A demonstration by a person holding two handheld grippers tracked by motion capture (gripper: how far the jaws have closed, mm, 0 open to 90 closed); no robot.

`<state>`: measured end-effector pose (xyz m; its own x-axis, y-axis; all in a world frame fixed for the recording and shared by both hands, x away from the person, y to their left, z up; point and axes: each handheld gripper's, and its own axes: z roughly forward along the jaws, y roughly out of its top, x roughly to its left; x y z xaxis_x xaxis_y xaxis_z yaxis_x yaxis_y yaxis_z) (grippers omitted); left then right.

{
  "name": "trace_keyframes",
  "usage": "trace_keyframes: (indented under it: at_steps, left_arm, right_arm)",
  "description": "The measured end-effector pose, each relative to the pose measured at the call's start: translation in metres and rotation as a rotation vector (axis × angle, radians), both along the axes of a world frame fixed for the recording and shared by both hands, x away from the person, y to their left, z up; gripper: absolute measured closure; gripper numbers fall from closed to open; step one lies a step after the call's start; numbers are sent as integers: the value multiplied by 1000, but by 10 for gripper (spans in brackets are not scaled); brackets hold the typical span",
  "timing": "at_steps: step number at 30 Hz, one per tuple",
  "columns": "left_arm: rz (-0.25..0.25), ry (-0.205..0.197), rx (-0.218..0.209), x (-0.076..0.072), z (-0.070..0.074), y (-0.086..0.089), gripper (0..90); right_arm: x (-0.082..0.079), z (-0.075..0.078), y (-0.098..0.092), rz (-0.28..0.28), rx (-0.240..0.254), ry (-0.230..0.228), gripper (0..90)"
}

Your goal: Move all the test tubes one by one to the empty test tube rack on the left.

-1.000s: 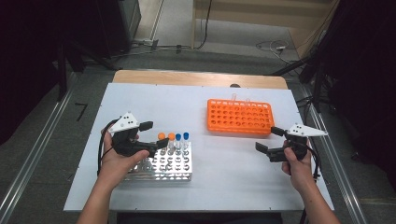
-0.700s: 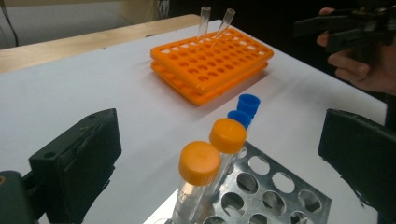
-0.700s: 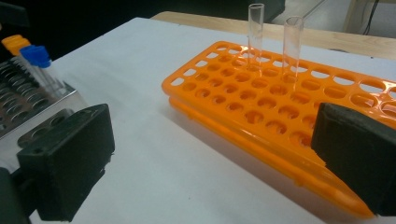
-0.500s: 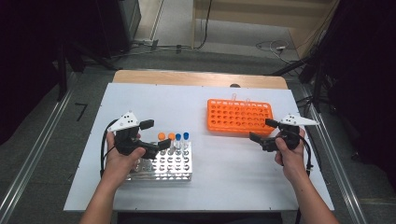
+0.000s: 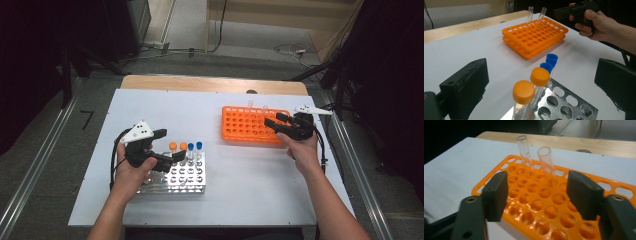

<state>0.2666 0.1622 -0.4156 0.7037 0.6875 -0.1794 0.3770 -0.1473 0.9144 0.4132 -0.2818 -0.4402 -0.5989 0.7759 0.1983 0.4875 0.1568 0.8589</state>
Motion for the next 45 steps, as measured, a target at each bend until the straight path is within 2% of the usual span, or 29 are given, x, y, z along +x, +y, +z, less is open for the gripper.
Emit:
trace_keyframes:
  at_steps: [6,9,13,16,20,25,29,33,37,42,45]
  left_arm:
    - [0,2,5,1,-1,0,0]
    - [4,2,10,1,-1,0,0]
    - [2,0,9,0,0,0,0]
    - [4,-1,12,0,0,0,0]
    - [6,-1,7,-1,0,1,0]
    - [4,2,14,0,0,1,0]
    - [5,-1,13,-1,1,1,0]
    - [5,-2,-5,-2,4,3,0]
    - [-3,-6,-4,-2,5,0,0]
    - [-17,-7,-5,-3,6,-5,0]
    - [-21,-11,-5,-3,8,-6,0]
  right_arm:
    - [18,-11,9,-28,-45,68,489]
    - [26,-13,14,-27,-48,74,535]
    - [36,-13,23,-52,-62,87,574]
    - [41,-15,29,-69,-70,115,599]
    - [42,-22,38,-110,-90,113,629]
    - [41,-24,41,-157,-89,96,677]
    - [37,-24,47,-185,-170,41,738]
    - [39,-25,41,-189,-119,67,742]
    - [34,-22,39,-180,-118,33,743]
    - [26,-11,32,-194,-63,13,743]
    - [20,-2,26,-152,-11,12,742]
